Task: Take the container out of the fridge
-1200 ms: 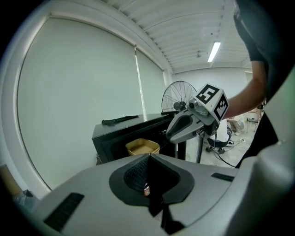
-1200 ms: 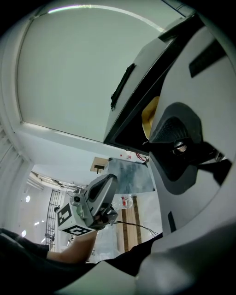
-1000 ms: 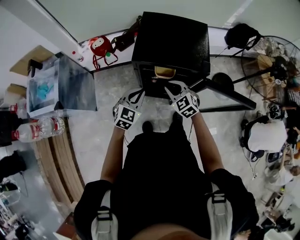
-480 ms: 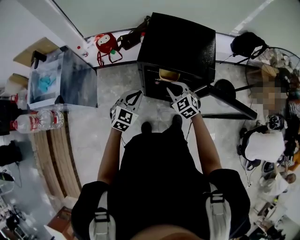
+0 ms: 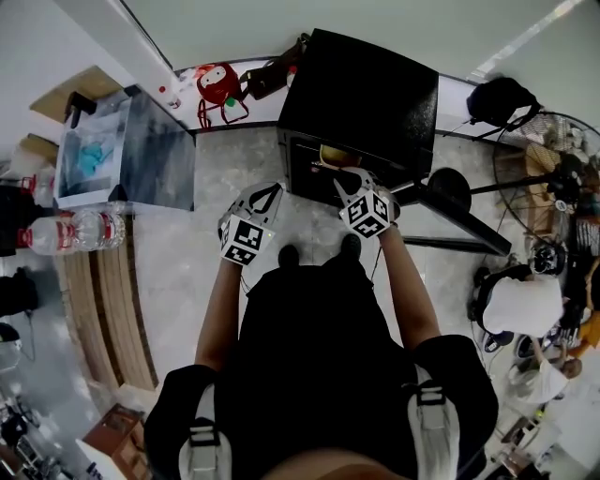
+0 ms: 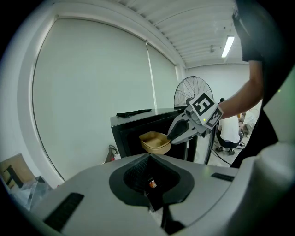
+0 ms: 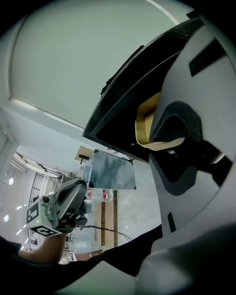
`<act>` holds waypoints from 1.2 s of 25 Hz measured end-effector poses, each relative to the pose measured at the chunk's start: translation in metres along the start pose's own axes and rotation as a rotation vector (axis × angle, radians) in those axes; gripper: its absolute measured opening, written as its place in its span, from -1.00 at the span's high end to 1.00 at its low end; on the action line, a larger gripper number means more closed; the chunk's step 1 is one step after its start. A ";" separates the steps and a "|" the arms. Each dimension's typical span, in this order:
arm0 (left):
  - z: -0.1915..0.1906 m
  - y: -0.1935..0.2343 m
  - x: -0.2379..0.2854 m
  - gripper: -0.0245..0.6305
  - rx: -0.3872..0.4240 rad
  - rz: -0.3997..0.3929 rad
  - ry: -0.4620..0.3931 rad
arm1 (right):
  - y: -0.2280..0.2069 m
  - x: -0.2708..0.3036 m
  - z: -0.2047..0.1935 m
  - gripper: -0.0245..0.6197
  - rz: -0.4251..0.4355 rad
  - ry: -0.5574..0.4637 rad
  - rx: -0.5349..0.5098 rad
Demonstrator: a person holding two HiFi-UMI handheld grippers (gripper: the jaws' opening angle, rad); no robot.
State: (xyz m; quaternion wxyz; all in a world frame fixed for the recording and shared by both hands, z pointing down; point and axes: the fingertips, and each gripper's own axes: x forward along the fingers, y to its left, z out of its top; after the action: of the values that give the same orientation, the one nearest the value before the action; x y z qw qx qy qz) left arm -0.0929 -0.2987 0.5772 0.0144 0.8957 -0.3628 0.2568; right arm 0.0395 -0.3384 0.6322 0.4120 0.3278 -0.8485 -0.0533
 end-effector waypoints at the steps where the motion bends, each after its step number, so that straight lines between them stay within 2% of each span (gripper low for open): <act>1: 0.000 0.000 0.001 0.86 -0.004 0.004 0.002 | -0.002 0.002 -0.001 0.71 -0.002 0.007 -0.008; 12: -0.008 0.005 0.002 0.87 -0.034 0.044 0.030 | -0.004 0.024 -0.008 0.69 0.029 0.080 -0.137; 25: -0.013 0.012 -0.003 0.87 -0.057 0.075 0.034 | -0.005 0.039 -0.021 0.68 0.037 0.145 -0.202; 30: -0.014 0.012 -0.006 0.86 -0.058 0.076 0.031 | -0.004 0.039 -0.021 0.79 0.027 0.151 -0.226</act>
State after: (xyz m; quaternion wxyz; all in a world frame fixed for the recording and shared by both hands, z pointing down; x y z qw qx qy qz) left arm -0.1105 -0.3004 0.5847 0.0362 0.8763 -0.4038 0.2603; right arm 0.0395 -0.3608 0.6706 0.5098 0.2709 -0.8080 -0.1181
